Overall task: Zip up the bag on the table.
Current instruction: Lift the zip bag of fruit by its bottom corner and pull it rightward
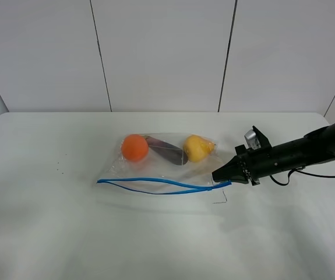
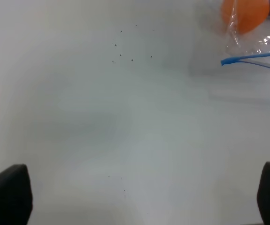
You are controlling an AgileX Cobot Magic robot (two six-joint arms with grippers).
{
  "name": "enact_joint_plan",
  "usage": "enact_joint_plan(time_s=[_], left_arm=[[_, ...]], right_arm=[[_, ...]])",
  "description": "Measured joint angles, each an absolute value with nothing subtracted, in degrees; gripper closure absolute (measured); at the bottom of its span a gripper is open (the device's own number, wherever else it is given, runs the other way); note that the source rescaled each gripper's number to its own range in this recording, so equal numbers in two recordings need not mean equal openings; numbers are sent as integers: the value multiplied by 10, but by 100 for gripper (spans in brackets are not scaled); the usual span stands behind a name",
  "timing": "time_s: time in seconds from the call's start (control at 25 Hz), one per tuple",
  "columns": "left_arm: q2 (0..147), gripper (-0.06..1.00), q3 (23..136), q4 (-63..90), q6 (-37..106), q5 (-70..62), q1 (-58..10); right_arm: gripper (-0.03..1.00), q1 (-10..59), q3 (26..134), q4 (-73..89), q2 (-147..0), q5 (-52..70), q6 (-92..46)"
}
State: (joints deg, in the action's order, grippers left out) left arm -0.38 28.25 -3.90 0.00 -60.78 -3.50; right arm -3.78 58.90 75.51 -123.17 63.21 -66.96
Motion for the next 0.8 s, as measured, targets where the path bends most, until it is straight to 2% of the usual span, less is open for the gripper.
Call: enact_joint_plan(time_s=[0.48, 0.8], left_arm=[[-4, -6, 283, -39, 0, -608, -35], [-4, -6, 283, -39, 0, -607, -35]], right_arm=[[97, -38, 595, 768, -1223, 685, -650], [97, -38, 595, 758, -1134, 685, -594]])
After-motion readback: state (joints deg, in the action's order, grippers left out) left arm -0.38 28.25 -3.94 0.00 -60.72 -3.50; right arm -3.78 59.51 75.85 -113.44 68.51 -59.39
